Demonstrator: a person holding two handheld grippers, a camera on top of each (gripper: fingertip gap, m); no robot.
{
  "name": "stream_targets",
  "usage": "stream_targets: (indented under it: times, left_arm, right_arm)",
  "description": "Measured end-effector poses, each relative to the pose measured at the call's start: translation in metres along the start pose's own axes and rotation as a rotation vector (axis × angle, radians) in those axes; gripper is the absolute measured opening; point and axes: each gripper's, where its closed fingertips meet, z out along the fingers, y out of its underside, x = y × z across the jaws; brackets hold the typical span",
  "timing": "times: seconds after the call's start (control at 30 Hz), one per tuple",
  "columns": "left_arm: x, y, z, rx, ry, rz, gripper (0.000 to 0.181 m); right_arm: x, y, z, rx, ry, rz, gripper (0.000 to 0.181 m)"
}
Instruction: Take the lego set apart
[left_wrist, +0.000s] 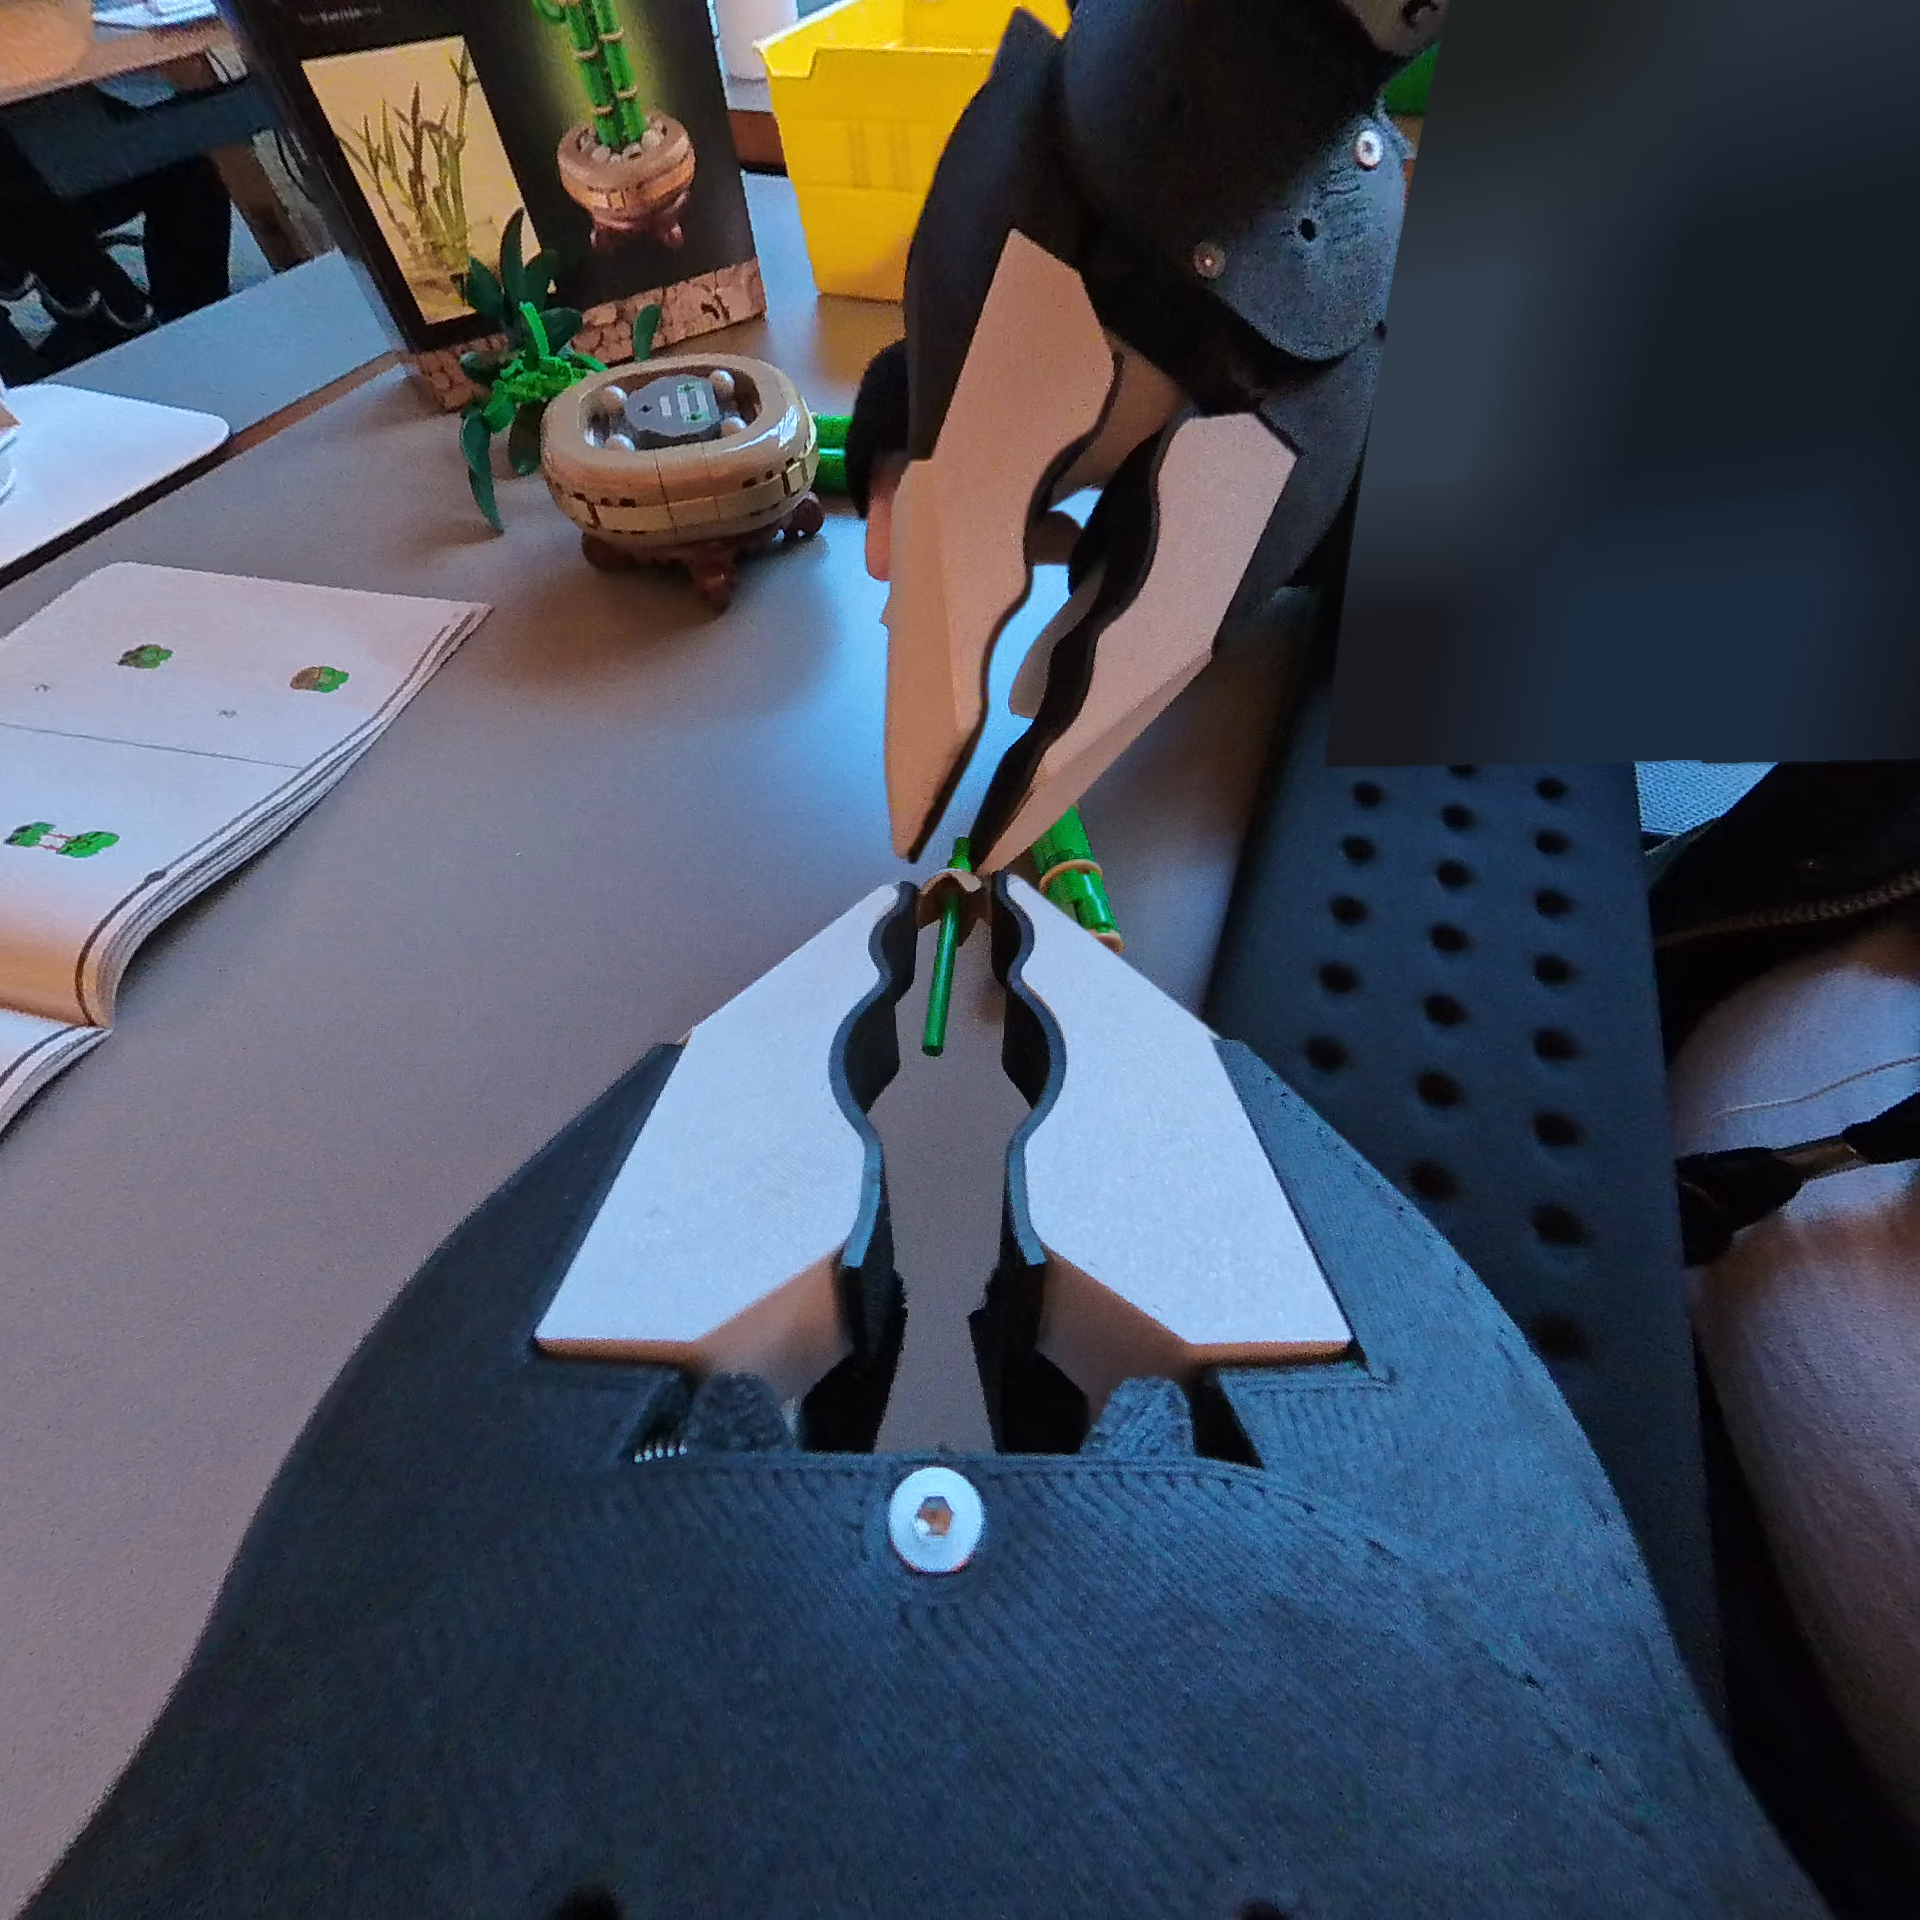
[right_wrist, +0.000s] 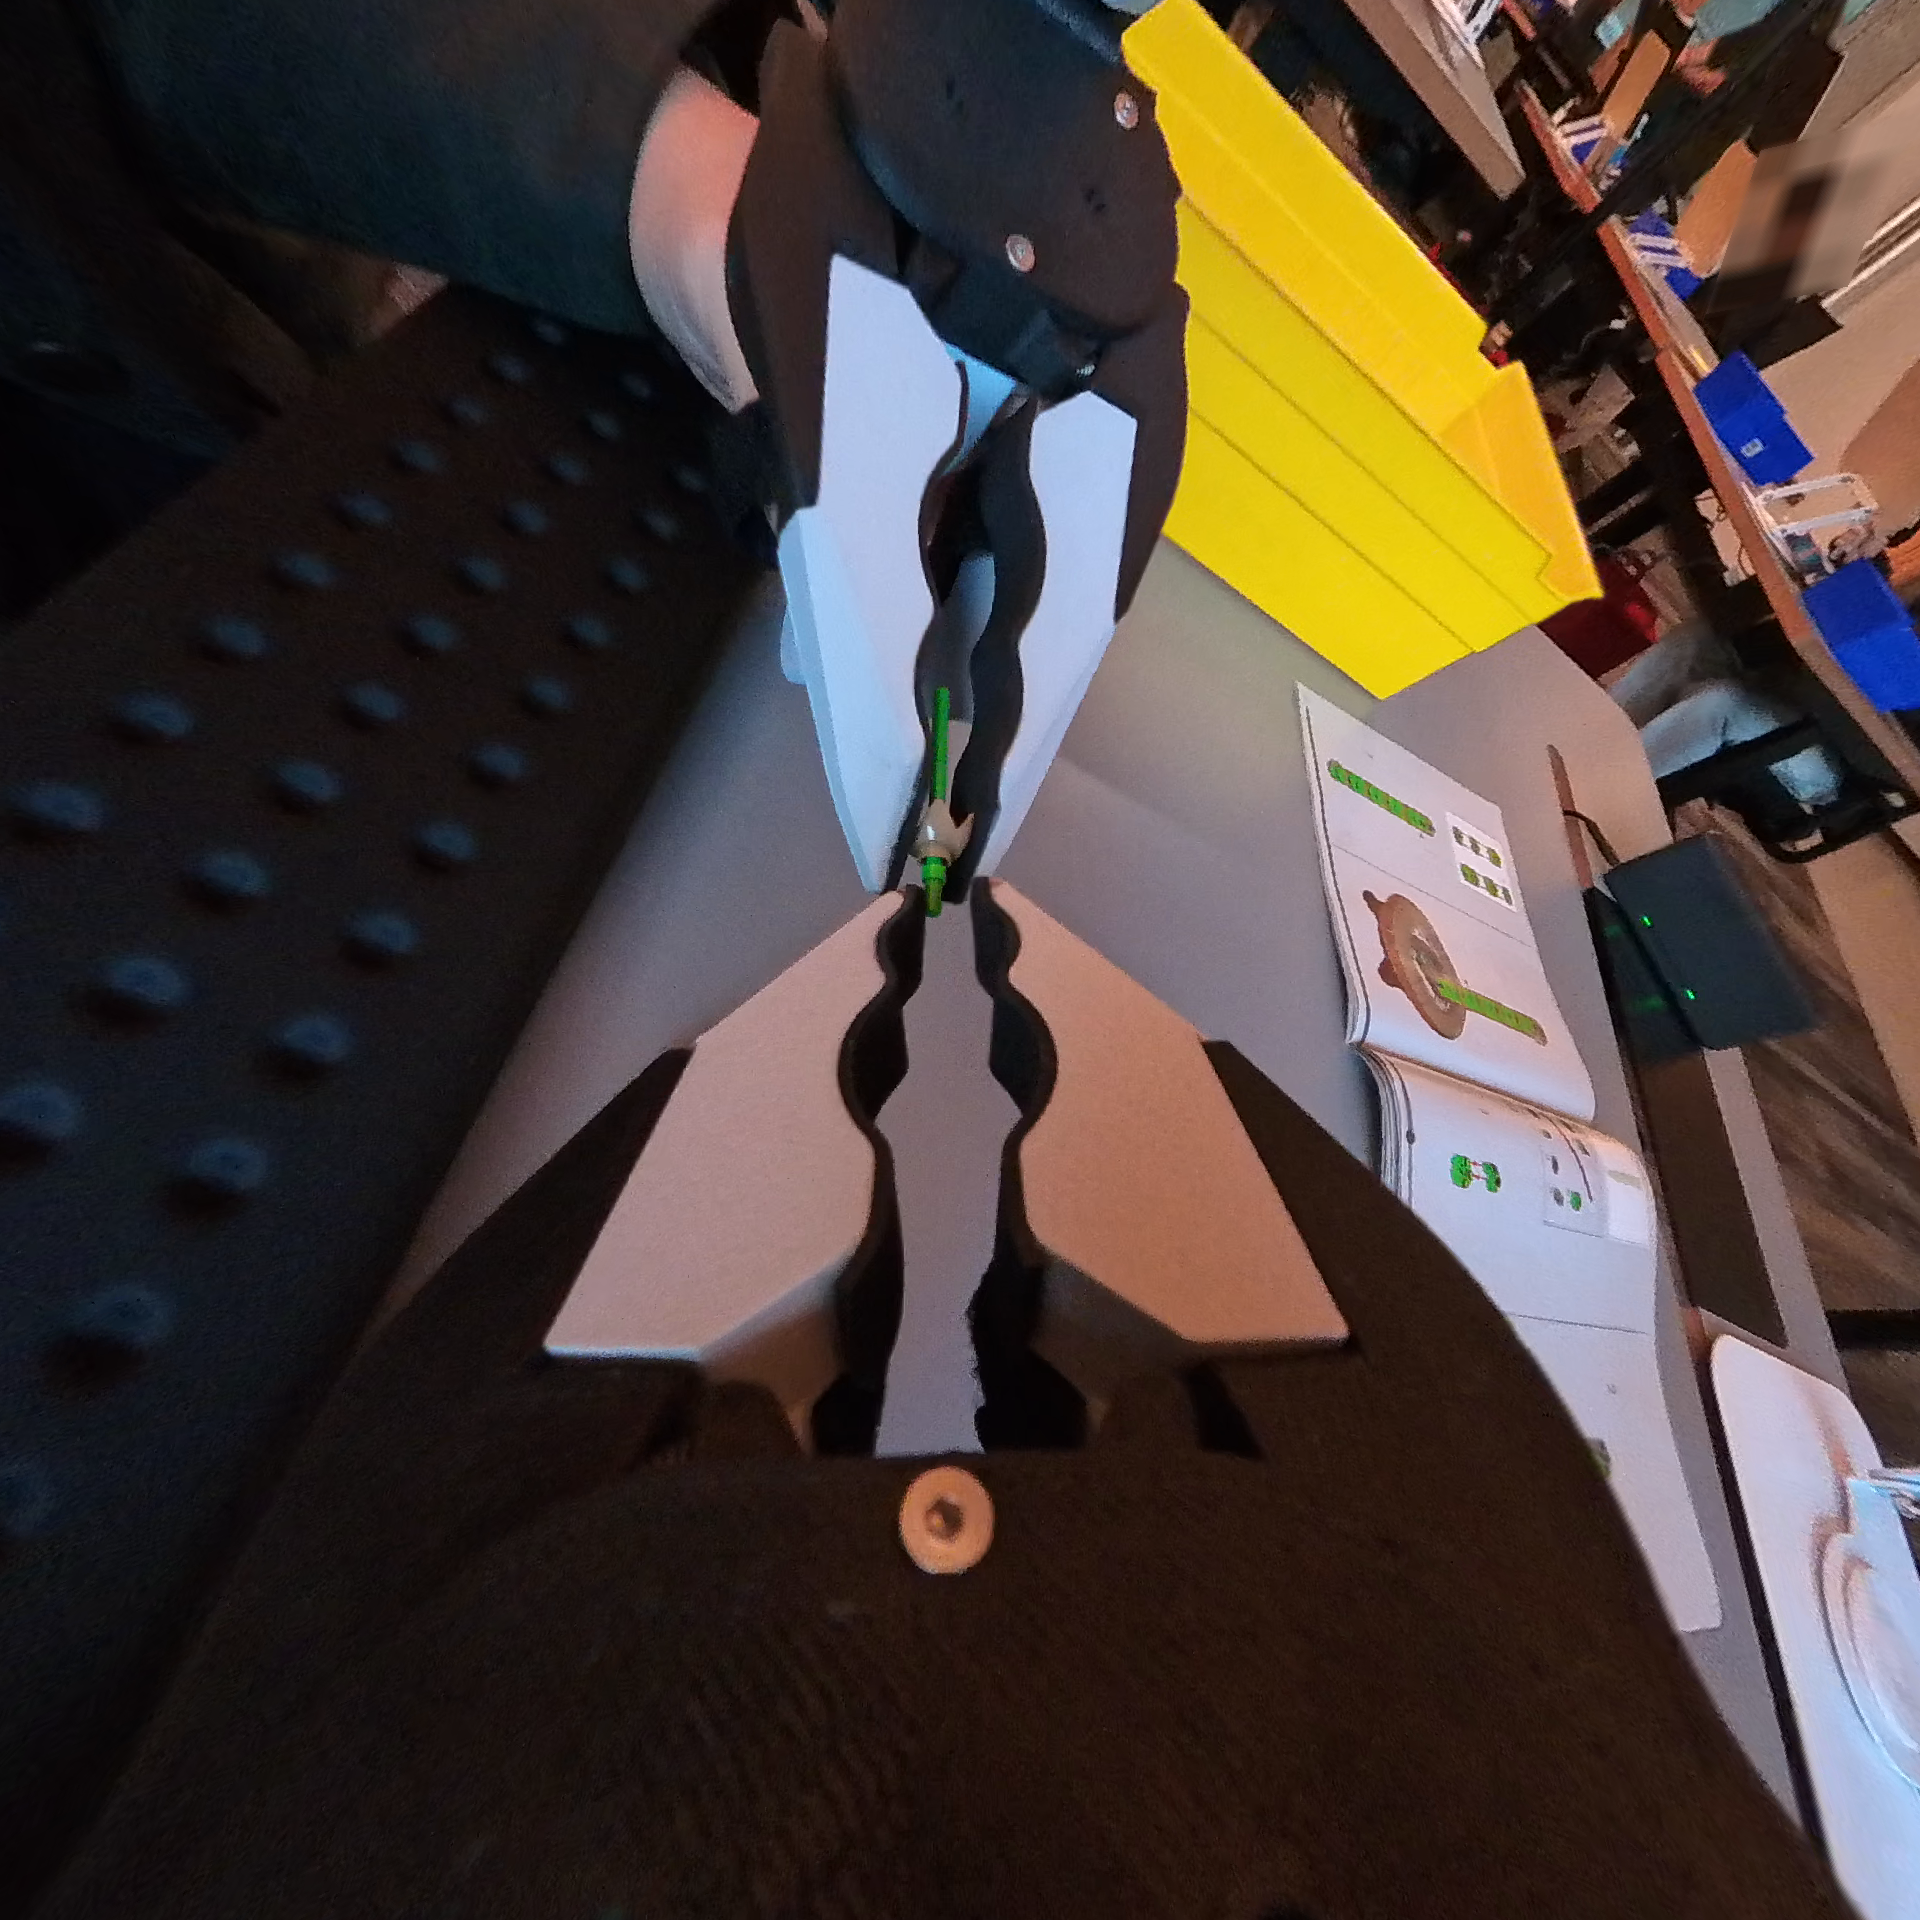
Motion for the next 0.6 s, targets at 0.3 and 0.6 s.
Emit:
stream_targets:
  times: [0.3,0.6]
  left_arm:
    - [0.0014,0.0,-0.0004,0.007,0.04,-0.043,0.012]
    - [0.0015,-0.0022,-0.0008,0.008,0.034,-0.017,0.012]
  right_arm:
    - [-0.0024,-0.0014,0.0014,-0.037,0.033,-0.099,0.002]
    - [-0.0009,-0.0008,-0.0017,-0.081,0.04,-0.127,0.002]
